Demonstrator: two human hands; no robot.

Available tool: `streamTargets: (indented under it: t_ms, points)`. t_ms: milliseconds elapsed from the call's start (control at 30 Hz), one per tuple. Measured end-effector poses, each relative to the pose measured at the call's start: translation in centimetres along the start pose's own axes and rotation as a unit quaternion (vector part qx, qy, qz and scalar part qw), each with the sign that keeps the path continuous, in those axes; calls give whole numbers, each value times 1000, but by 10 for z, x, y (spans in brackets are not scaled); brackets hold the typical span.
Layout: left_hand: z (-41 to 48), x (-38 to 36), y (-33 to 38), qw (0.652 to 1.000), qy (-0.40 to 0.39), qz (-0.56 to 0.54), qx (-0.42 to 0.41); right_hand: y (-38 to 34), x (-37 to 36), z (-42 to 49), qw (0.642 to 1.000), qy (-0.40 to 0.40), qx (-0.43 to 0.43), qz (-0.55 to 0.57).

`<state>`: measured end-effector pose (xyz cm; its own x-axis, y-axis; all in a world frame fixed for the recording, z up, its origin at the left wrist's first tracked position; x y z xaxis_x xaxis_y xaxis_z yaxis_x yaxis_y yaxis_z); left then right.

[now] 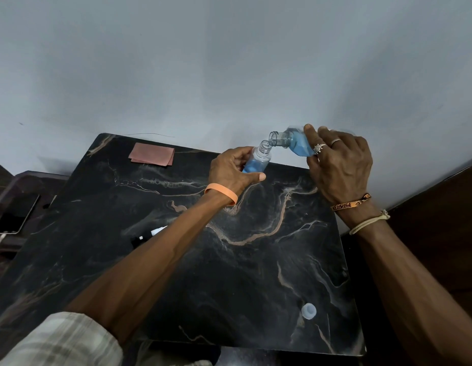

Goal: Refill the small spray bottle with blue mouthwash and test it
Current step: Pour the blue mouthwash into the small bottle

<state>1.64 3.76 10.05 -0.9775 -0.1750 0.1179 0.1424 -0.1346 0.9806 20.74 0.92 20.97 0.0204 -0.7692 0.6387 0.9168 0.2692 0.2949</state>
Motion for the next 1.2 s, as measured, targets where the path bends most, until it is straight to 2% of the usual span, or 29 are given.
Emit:
streamTargets:
  t_ms: [1200]
  points:
    - [2, 3, -1, 1000, -3, 6, 23, -1, -7, -1, 1000, -1, 7, -1]
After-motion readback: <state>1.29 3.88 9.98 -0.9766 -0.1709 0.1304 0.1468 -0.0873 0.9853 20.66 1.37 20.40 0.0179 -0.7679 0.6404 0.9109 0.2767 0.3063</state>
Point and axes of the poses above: each hand's wrist, its own z-axis towards the middle knuckle, its own x-axis out of the back of the hand, y = z × x, the point moved 4 cm from there along z, towards the middle knuckle, and after that the axes turned 3 degrees about y, right-handed, at the moved point
